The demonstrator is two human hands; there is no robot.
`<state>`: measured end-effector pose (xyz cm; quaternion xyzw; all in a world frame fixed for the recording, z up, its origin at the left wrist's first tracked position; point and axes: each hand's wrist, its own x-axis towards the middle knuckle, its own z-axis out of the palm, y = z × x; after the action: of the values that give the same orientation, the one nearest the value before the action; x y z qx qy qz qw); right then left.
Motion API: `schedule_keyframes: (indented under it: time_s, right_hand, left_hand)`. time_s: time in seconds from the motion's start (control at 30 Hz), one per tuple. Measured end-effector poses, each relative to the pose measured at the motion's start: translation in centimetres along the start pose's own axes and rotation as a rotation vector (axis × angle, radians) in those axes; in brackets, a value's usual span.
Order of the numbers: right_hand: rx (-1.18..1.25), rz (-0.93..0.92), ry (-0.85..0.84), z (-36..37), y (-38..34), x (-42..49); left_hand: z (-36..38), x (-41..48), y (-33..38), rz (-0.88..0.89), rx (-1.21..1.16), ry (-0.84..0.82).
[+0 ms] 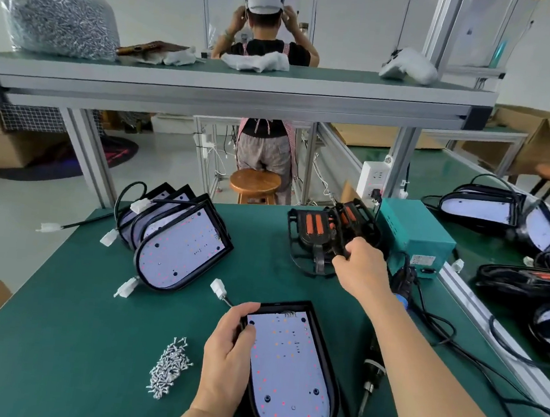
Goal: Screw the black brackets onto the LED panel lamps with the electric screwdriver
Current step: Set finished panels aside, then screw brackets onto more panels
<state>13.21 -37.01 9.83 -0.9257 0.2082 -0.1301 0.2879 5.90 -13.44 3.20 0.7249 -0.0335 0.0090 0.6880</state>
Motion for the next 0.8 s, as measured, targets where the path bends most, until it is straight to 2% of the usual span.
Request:
schedule_keyframes:
  time_s: [0.13,0.37,0.67,0.8]
  right_hand:
    - [0.264,0.016,-0.033,-0.7,0.5,-4.2]
    - [0.44,0.024,-0.108,-0.4,1.5,-11.6]
    - [0.312,-0.079,-0.13,-0.5,2.7,-18.2]
    - [0.227,-0.117,-0.16,-0.4,2.9,-19.5]
  left_hand:
    - [0.1,0.0,-0.1,-0.005,-0.019,-0.007]
    - [0.1,0.0,0.2,0.011,-0.019,0.001]
    - [0.4,-0.5,1.1,0.021,-0.142,-0.021]
    - [0.4,-0.6,0.9,0.048,-0.048,0.011]
